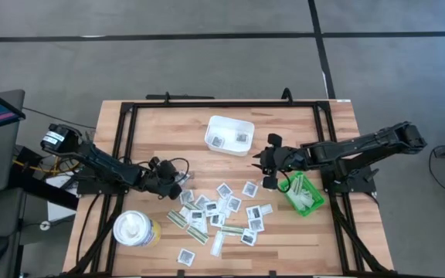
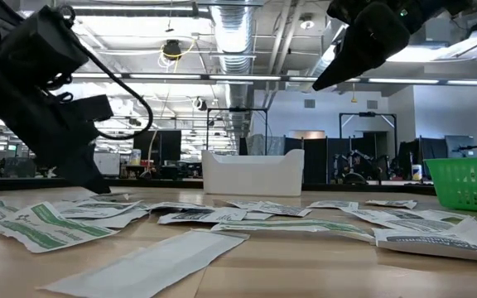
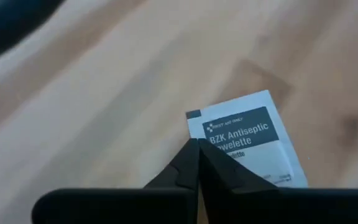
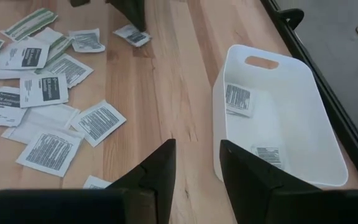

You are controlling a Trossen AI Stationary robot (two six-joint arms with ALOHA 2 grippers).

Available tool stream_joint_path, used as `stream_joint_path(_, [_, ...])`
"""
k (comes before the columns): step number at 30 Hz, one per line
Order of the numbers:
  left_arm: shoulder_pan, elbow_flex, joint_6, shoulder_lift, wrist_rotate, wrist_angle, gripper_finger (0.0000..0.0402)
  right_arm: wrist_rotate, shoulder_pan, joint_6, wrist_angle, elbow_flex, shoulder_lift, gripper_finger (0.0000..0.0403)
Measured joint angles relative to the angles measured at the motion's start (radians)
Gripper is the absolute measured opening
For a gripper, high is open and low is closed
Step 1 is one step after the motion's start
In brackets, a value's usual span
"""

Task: Pick & Place First Aid Supplies
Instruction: Put the towelette pack into the white bin

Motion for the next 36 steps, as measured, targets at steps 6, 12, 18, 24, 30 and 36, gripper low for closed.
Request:
stream_joint_path(6, [0.001,0.0,0.051,0.0,-0.094,0.045,0.0006,0.0,0.0,0.0,0.016,0.0,0.0,0.0118])
stream_joint_path(12, [0.001,0.001,0.215,-0.001,-0.084,0.188,0.0007,0.0,0.0,0.073,0.035,0.0,0.0,0.0118])
stream_joint_path(18, [0.028,0.004,0.228,-0.018,-0.07,0.195,0.0025,0.0,0.01,0.088,0.034,0.0,0.0,0.0118])
stream_joint_path(24, [0.088,0.05,0.227,-0.039,0.09,0.193,0.0078,0.0,0.031,0.084,0.033,0.0,0.0,0.0118])
stream_joint_path(30, [0.088,0.056,0.226,-0.037,0.133,0.116,0.011,0.001,0.021,0.073,0.034,0.0,0.0,0.0118])
stream_joint_path(36, [0.087,0.056,0.08,-0.037,0.176,-0.033,0.0113,0.001,0.013,0.068,0.034,0.0,0.0,0.0118])
